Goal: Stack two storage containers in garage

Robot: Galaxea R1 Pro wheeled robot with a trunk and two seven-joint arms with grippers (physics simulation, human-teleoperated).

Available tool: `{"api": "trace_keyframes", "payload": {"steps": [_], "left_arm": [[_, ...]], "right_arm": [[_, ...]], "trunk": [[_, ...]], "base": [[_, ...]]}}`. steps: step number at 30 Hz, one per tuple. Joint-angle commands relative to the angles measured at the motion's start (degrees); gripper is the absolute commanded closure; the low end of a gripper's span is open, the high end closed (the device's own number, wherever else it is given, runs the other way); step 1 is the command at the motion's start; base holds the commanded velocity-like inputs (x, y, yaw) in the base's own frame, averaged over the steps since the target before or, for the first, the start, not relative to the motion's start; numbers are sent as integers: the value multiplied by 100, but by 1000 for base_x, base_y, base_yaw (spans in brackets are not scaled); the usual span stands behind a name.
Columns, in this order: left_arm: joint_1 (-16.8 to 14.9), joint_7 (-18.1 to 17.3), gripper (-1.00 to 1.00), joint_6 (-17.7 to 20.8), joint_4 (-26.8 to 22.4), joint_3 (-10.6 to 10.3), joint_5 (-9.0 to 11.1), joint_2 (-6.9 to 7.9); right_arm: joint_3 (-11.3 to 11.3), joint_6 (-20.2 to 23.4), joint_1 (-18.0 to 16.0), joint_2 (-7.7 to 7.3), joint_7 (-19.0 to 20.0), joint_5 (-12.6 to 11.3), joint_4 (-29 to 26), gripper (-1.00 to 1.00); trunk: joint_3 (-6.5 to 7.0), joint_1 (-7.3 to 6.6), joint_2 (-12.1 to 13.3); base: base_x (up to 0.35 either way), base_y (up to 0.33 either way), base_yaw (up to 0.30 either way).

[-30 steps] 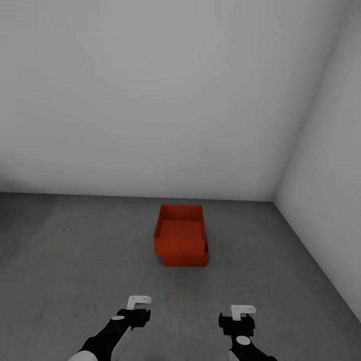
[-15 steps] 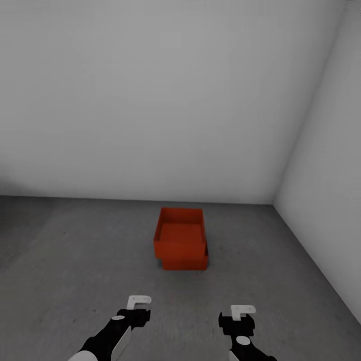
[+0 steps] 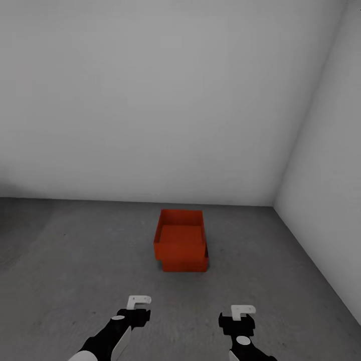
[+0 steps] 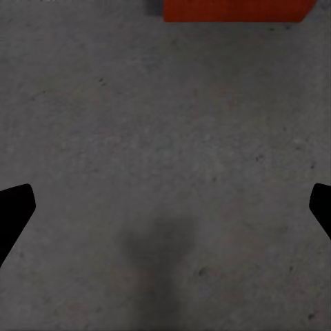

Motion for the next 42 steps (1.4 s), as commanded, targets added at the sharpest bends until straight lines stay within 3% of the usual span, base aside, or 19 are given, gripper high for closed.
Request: {"api": "trace_keyframes", "payload": {"steps": [1, 14, 19, 24, 30, 34, 42], "left_arm": [[-1, 42, -100, 33, -12, -48, 40, 4], [-1, 42, -100, 33, 29, -48, 43, 4], [-1, 42, -100, 27, 122, -48, 55, -3], [-1, 42, -100, 9, 529, -49, 44, -5], [-1, 42, -100, 2, 1311, -25, 69, 12], [4, 40, -100, -219, 1828, -17, 195, 42], [42, 42, -100, -535, 2016, -14, 330, 200]], "right_arm": [[44, -33, -6, -2, -27, -61, 4, -100], [52, -9, -6, 7, -4, -95, 98, -100], [55, -32, -6, 38, 47, -105, 562, -100], [49, -18, -6, 97, 290, -113, 1153, -100], [47, -37, 11, 336, 527, -114, 1923, -100], [47, -41, 33, 474, 547, -114, 2149, -100], [43, -57, 64, 521, 552, -114, 2206, -100]], "trunk": [[-5, 0, -3], [-5, 0, -3], [-5, 0, -3], [-5, 0, -3], [-5, 0, -3], [-5, 0, -3], [-5, 0, -3]], "base": [[0, 0, 0], [0, 0, 0], [0, 0, 0], [0, 0, 0], [0, 0, 0], [0, 0, 0], [0, 0, 0]]}}
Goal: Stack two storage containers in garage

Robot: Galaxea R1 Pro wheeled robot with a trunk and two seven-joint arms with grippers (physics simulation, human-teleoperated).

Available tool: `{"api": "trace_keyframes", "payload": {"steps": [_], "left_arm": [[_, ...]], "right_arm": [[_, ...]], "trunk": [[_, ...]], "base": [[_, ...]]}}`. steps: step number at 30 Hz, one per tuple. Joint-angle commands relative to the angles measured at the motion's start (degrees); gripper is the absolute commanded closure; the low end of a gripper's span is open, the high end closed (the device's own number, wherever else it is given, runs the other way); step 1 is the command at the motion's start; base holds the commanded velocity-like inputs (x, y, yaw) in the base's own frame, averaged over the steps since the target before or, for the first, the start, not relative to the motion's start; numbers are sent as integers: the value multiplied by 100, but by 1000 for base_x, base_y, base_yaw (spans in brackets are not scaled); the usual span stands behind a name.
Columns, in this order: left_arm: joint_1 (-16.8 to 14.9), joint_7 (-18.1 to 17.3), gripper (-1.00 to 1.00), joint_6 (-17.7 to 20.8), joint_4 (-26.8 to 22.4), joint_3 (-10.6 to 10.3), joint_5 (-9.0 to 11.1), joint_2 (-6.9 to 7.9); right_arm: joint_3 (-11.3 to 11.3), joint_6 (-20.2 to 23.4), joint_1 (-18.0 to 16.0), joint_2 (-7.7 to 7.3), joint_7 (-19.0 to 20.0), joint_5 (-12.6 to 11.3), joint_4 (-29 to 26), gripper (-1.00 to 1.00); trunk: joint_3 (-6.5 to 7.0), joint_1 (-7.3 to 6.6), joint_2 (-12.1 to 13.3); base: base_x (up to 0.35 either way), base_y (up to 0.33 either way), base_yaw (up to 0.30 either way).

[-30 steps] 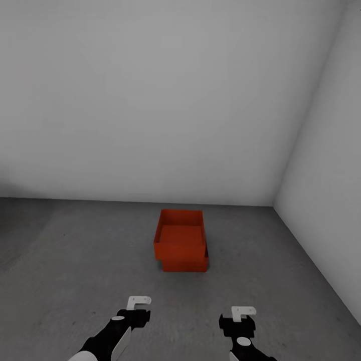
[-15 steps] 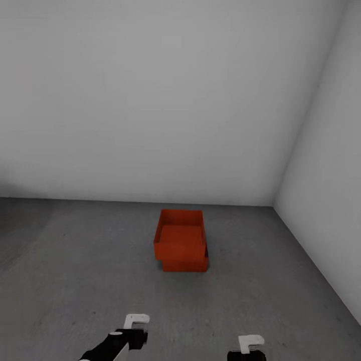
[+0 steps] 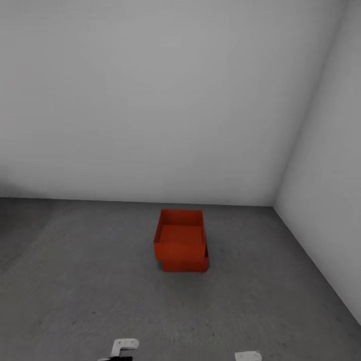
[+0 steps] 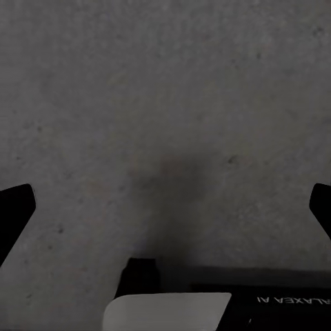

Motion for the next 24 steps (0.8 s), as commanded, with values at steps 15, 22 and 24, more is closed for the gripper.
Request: {"api": "trace_keyframes", "payload": {"steps": [15, 22, 24], "left_arm": [[693, 27, -100, -38, 17, -53, 173, 162], [1063, 52, -100, -86, 17, -51, 183, 152], [1128, 57, -100, -90, 17, -51, 183, 151]], "right_arm": [[46, -52, 753, 91, 153, -75, 20, -100], [45, -40, 922, 83, 319, -110, 26, -100], [45, -39, 941, 85, 324, -111, 28, -100]], "trunk": [[-5, 0, -3], [-5, 0, -3], [-5, 0, -3]], "base": [[0, 0, 0], [0, 0, 0], [0, 0, 0]]}}
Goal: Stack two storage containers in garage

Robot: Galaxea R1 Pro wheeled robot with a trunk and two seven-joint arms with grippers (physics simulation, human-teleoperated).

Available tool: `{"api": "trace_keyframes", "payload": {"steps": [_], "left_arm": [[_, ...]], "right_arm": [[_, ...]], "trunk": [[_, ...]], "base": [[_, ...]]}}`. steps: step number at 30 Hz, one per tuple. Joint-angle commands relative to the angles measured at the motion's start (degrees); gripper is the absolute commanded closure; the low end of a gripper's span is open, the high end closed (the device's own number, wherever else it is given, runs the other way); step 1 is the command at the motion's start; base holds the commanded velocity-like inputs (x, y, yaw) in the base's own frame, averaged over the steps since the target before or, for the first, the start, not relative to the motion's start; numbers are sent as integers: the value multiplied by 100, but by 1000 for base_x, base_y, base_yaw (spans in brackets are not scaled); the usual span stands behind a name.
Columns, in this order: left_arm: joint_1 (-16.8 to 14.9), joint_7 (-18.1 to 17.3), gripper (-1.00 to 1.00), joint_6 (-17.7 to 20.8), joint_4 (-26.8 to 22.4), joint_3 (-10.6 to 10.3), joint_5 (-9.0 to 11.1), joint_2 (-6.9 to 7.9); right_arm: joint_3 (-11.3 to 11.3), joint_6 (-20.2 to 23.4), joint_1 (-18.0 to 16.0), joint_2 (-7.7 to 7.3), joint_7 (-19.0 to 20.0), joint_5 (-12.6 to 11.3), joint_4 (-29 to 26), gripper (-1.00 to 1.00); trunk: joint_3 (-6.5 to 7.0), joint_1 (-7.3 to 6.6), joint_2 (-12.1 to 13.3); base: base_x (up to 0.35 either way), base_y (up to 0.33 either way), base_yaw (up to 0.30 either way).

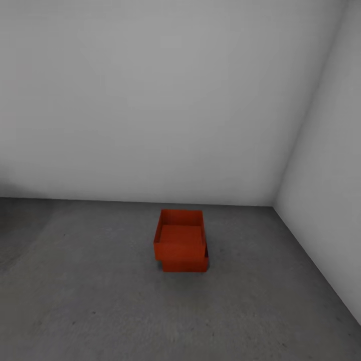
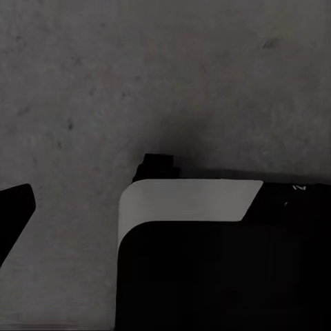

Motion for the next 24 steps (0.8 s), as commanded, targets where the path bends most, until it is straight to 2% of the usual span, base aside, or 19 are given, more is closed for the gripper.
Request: {"api": "trace_keyframes", "payload": {"steps": [1, 9, 14, 24], "left_arm": [[35, 16, -100, 10, -1, -49, 59, 0], [179, 21, -100, -70, -1, -48, 59, 8], [185, 22, -100, -101, -5, -48, 57, 5], [186, 10, -100, -144, -25, -67, 17, 8]], "right_arm": [[48, -34, 1, 6, 4, -57, 19, -100], [48, -3, 21, 7, 59, -43, 19, -100], [48, 31, 23, 7, 226, -34, 17, -100], [48, -4, 23, -57, 251, -38, 11, -100]], "trunk": [[-5, 0, -3], [-5, 0, -3], [-5, 0, -3], [-5, 0, -3]], "base": [[0, 0, 0], [0, 0, 0], [0, 0, 0], [0, 0, 0]]}}
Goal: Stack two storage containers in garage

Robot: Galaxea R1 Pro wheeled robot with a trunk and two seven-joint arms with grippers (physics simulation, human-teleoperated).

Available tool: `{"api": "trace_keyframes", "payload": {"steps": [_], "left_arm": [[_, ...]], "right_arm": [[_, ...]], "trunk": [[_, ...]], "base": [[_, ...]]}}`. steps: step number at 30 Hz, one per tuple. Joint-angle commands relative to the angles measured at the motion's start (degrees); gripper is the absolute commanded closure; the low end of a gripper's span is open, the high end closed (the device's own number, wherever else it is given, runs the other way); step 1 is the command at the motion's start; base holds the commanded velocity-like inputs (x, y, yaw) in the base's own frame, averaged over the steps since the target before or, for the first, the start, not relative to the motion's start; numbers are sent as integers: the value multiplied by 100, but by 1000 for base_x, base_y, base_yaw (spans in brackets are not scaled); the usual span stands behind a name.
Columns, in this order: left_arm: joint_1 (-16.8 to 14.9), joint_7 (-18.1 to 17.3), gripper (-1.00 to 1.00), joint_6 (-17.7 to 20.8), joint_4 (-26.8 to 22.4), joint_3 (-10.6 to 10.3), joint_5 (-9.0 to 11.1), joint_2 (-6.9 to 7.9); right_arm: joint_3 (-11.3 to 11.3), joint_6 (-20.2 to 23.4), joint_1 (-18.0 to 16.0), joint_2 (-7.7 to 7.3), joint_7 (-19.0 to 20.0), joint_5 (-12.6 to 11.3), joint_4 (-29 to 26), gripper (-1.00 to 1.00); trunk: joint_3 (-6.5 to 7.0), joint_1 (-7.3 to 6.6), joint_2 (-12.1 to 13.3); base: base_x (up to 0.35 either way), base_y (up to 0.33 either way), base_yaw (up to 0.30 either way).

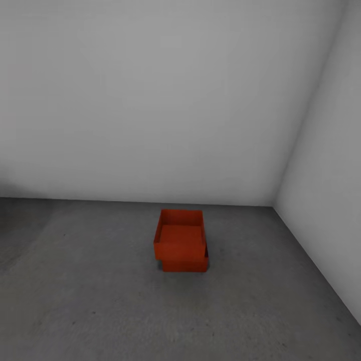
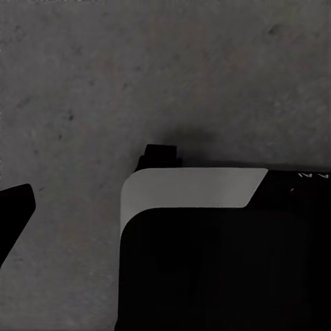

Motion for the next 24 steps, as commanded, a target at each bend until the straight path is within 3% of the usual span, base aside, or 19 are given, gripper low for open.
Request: {"api": "trace_keyframes", "payload": {"steps": [1, 24], "left_arm": [[-2, 13, -100, -3, 2, -53, 59, 0], [-2, 2, -100, -3, -3, -66, 18, 10]], "right_arm": [[51, -40, -6, -4, -3, -49, 18, -100], [57, -53, -6, -15, -6, -30, 17, -100]], "trunk": [[-5, 0, -3], [-5, 0, -3]], "base": [[0, 0, 0], [0, 0, 0]]}}
